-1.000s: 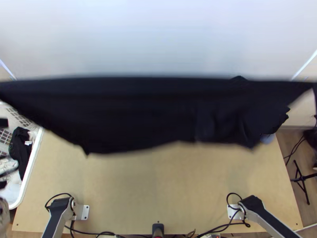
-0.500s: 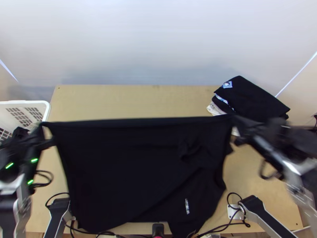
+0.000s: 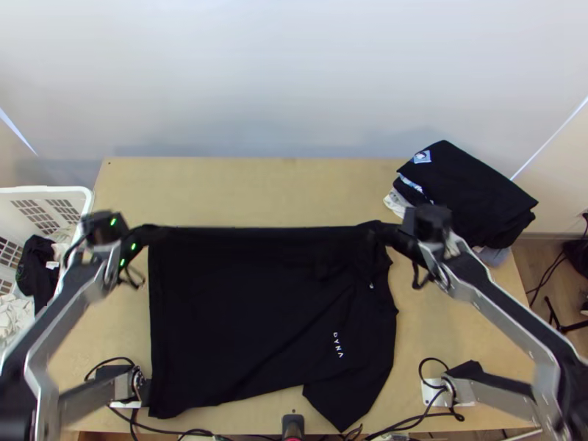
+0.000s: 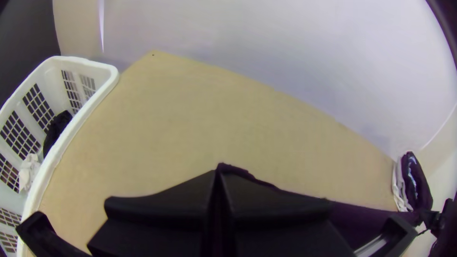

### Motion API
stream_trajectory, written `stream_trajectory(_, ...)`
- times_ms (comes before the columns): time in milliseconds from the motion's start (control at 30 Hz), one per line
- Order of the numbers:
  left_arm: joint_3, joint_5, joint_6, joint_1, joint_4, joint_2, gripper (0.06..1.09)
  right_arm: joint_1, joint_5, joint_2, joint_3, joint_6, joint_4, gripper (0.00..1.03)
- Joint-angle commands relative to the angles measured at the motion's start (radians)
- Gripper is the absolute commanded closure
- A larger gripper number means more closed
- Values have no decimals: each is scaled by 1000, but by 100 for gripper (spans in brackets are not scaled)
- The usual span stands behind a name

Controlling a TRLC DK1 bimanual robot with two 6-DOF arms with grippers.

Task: Fold the t-shirt

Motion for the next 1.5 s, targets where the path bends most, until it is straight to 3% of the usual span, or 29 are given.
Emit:
stream_trajectory(0,237,-6,-18,1,124,439,105,-55,45,308,154,1,58,100)
stream_trajectory(300,536,-15,-31,-22,118,732,105,-98,77,601,450,-12,58,100)
stream_trajectory(867,684,-16,10,-6,75,850,105,-99,156,795,707,3,49,100)
stream_trajectory(967,766,-16,-2,-12,-107,832,105,-107,154,802,783,80,-107,100)
stream_trajectory(1033,813,-16,-7,-14,-212,803,105,-108,156,799,839,77,-215,100)
stream_trajectory(1167,822,-7,-13,-5,-259,699,105,-107,108,790,935,63,-420,100)
stream_trajectory(1467,897,22,52,15,-652,740,105,-105,56,795,1004,49,-672,100)
